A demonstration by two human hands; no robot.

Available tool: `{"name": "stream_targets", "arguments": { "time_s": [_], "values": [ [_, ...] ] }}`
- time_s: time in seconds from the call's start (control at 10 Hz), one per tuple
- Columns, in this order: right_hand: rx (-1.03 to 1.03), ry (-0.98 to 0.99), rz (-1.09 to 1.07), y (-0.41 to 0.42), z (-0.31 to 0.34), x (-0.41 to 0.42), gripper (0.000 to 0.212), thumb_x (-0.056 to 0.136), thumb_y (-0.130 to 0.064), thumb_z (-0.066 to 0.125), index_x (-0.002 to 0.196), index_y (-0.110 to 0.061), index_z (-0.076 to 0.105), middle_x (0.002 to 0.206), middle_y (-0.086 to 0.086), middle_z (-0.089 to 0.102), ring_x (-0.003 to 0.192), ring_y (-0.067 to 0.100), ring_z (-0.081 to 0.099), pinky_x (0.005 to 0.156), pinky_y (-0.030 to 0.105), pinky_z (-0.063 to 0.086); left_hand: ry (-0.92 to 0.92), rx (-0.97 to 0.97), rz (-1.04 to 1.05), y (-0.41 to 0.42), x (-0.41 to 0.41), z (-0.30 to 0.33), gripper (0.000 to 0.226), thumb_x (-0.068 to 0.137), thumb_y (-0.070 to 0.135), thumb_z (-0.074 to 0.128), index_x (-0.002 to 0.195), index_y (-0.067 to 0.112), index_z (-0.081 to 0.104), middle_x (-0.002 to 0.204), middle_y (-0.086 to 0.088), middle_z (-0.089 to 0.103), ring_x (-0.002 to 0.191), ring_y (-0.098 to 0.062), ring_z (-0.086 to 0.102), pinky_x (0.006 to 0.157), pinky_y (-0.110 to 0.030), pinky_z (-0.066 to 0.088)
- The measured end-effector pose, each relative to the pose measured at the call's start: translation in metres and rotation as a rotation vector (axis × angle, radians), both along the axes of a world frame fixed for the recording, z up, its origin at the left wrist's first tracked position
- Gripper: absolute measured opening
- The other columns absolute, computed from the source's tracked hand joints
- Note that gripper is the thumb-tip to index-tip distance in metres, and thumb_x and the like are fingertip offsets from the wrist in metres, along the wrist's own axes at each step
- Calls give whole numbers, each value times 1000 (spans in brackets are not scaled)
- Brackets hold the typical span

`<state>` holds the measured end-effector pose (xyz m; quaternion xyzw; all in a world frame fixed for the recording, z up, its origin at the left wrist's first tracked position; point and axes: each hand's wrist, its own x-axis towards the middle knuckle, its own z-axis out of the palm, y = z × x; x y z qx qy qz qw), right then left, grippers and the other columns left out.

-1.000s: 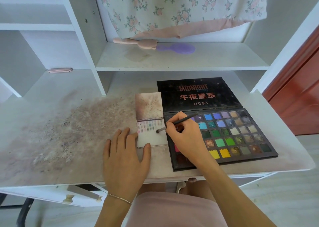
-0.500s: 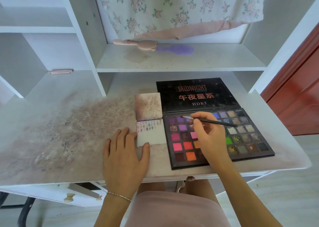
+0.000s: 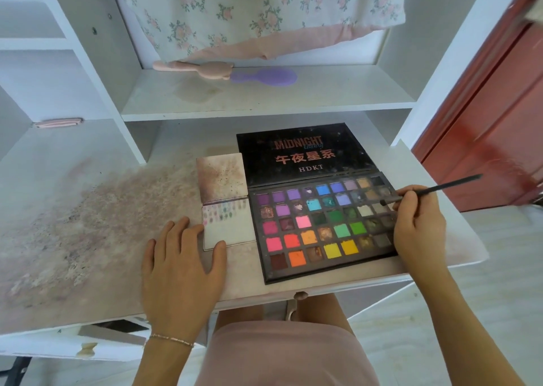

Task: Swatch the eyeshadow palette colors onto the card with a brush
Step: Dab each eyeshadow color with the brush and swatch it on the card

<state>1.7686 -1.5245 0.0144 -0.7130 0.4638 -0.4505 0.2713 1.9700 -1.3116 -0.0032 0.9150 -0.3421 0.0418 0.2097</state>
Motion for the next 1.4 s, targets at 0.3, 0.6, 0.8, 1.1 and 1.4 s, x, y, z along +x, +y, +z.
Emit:
{"name": "stream_targets", "arguments": {
  "time_s": [0.3,0.6,0.8,1.1,1.4],
  "values": [
    [62,93,-11,-7,-3,-2,16,97,-16,34,86,-17,46,62,-4,51,56,7,50,46,20,34,-17,0,-4,0,0,0,68,78,55,29,114,8,60,130,-15,54,126,-34,44,108,-52,27],
    [53,142,7,-8,-4,-2,17,95,-16,36,83,-12,47,64,-3,51,60,8,50,48,21,34,-7,21,-11,1,0,2,70,77,56,27,116,8,59,132,-14,53,128,-32,42,109,-50,25],
    [33,148,26,-7,-3,-2,16,94,-14,39,82,-12,48,64,-3,51,61,8,50,51,22,37,-7,15,-13,0,0,1,70,77,57,27,116,8,59,132,-15,53,128,-33,42,109,-50,24],
    [62,118,8,-7,-3,-2,18,94,-14,39,81,-9,50,61,-1,50,57,7,49,46,12,36,-13,8,-10,0,-1,2,71,77,57,27,117,7,59,132,-15,53,129,-33,42,109,-51,25],
    [67,22,126,12,5,19,13,94,-15,42,83,-15,49,66,-10,54,60,-3,58,43,12,42,-10,17,-2,1,-1,2,62,80,51,37,117,7,59,130,-16,54,126,-35,44,108,-52,26]
  ]
}}
